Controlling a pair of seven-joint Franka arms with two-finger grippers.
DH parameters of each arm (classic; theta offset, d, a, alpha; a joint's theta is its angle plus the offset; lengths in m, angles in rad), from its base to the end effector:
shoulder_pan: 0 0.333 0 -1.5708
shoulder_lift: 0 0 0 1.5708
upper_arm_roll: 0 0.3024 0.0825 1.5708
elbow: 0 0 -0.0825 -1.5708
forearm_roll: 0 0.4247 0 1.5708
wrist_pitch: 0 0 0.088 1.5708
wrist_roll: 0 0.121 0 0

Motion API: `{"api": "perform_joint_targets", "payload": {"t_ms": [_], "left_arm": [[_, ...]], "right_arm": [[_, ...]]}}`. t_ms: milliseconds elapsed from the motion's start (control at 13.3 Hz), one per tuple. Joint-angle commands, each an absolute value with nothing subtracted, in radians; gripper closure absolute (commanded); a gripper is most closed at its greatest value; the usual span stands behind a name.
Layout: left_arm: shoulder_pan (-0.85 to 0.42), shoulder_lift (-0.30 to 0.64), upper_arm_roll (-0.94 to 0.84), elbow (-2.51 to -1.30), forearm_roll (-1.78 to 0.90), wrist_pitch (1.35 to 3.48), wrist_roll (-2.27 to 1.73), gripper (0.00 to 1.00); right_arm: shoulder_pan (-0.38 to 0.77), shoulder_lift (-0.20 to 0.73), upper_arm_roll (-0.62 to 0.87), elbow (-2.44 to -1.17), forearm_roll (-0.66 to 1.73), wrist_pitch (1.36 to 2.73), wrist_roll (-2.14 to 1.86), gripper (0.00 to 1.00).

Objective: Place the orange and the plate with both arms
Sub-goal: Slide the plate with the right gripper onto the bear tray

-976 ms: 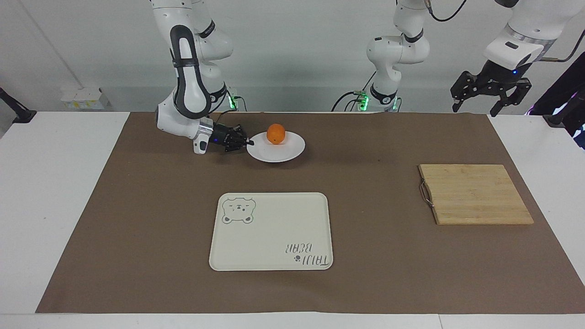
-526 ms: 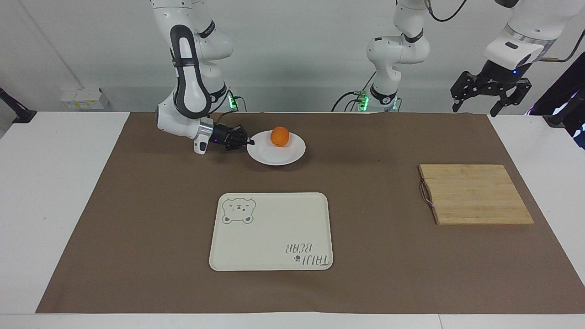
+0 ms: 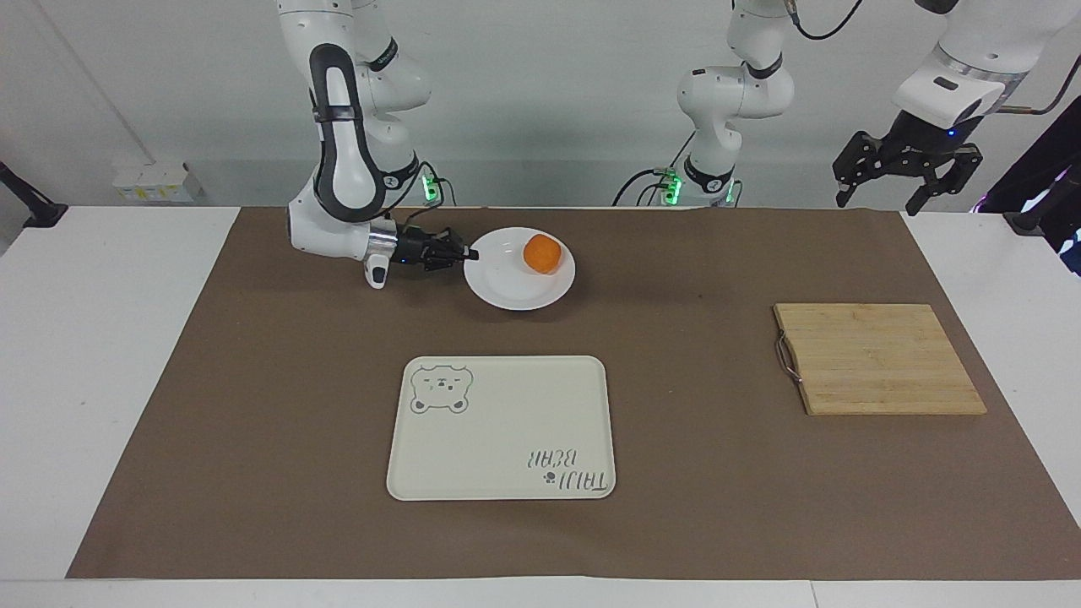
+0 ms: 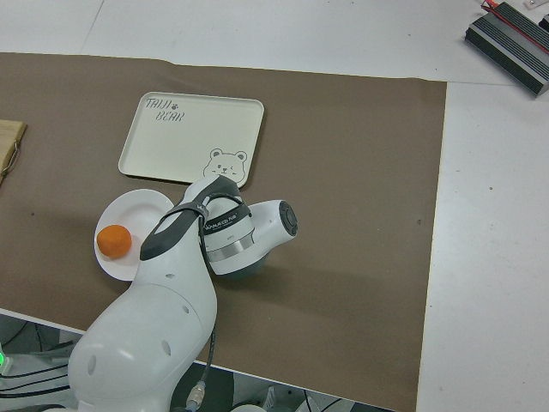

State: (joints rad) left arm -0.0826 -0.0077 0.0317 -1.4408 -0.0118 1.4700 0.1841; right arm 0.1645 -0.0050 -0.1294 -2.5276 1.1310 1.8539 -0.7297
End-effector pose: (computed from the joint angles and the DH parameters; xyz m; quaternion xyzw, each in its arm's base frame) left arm 0.5811 -0.0310 0.6584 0.9928 -0.1179 0.0188 0.0047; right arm 0.4283 0.0981 0.2188 -0.8556 -0.0098 0.1118 0.5054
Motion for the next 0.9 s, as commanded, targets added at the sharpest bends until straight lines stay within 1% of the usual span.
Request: {"api": "perform_joint_targets", "payload": {"t_ms": [0, 225, 526, 676, 826], "left_arm": [[-0.067, -0.021, 0.020, -1.447, -0.006, 1.457, 0.190, 0.00], [-0.066, -0.021, 0.020, -1.447, -0.006, 1.457, 0.190, 0.00], [-0.067, -0.021, 0.020, -1.447, -0.006, 1.457, 0.190, 0.00], [-0.067, -0.021, 0.021, -1.447, -0.006, 1.457, 0.190, 0.00], [-0.067, -0.021, 0.020, -1.447, -0.006, 1.457, 0.190, 0.00]], "right_arm": [[0.115, 0.046, -0.127, -2.439, 1.154, 1.772, -0.677, 1.00], [0.098, 0.109, -0.127, -2.326, 1.141, 1.726, -0.605, 1.00], [0.098, 0.199, -0.127, -2.162, 1.135, 1.727, -0.520, 1.00], [0.097, 0.259, -0.129, -2.050, 1.131, 1.729, -0.464, 1.00], [0.095, 0.299, -0.127, -1.959, 1.135, 1.741, -0.405, 1.00]]}}
